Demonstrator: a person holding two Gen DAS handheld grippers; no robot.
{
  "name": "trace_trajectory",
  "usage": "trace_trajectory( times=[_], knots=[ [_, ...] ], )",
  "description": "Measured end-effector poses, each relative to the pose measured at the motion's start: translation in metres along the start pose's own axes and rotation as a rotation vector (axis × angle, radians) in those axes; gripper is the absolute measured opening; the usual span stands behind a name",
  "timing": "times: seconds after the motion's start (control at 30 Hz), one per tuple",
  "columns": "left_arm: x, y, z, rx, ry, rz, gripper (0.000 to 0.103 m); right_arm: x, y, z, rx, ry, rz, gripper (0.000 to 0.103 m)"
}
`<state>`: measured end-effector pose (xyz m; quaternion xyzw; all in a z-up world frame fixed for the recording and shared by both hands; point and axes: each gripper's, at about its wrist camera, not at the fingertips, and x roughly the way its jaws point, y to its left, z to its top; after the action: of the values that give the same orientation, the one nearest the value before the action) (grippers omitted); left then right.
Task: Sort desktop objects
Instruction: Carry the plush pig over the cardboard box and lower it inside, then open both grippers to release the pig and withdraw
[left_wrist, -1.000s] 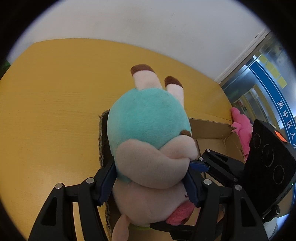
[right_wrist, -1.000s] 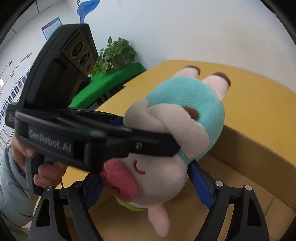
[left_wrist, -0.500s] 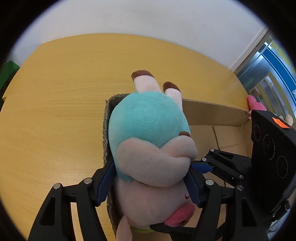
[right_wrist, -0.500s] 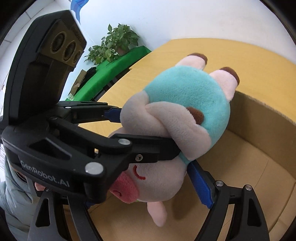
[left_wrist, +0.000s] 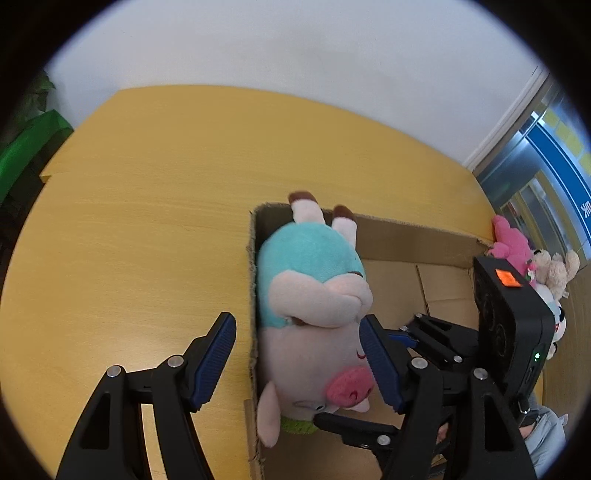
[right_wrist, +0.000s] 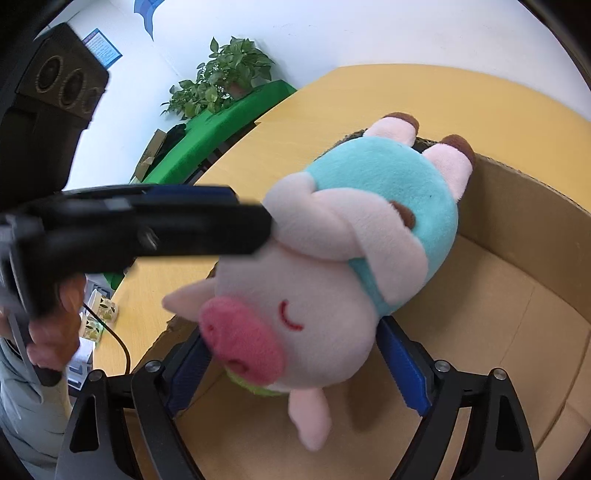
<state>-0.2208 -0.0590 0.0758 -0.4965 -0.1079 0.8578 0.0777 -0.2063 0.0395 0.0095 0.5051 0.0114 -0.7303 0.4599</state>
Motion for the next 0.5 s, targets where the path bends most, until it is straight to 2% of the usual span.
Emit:
trace_trajectory(
  times=[0.1, 0.23, 0.3, 0.37, 0.43, 0.5],
  knots=[
    [-0.030, -0.005, -0.011, 0.022, -0.098, 0.036, 0.069, -0.019, 0.021, -0.004, -0.018, -0.029, -0.049, 0.092],
    [-0.095, -0.018, -0.040, 0.103, -0.286, 0.061, 0.069, -0.080, 0.073, -0.021, -0.102, -0.190, -0.141, 0.103],
    [-0.124, -0.033, -0.056, 0.155, -0.379, 0.109, 0.073, -0.113, 0.103, -0.033, -0.133, -0.299, -0.249, 0.103],
    [-0.152, -0.048, -0.077, 0.220, -0.482, 0.189, 0.079, -0.142, 0.126, -0.050, -0.140, -0.391, -0.358, 0.103],
    [-0.174, -0.068, -0.101, 0.280, -0.569, 0.291, 0.080, -0.171, 0.140, -0.074, -0.107, -0.467, -0.484, 0.103],
    [-0.183, -0.087, -0.124, 0.324, -0.616, 0.339, 0.083, -0.195, 0.146, -0.094, -0.037, -0.515, -0.626, 0.103]
  ],
)
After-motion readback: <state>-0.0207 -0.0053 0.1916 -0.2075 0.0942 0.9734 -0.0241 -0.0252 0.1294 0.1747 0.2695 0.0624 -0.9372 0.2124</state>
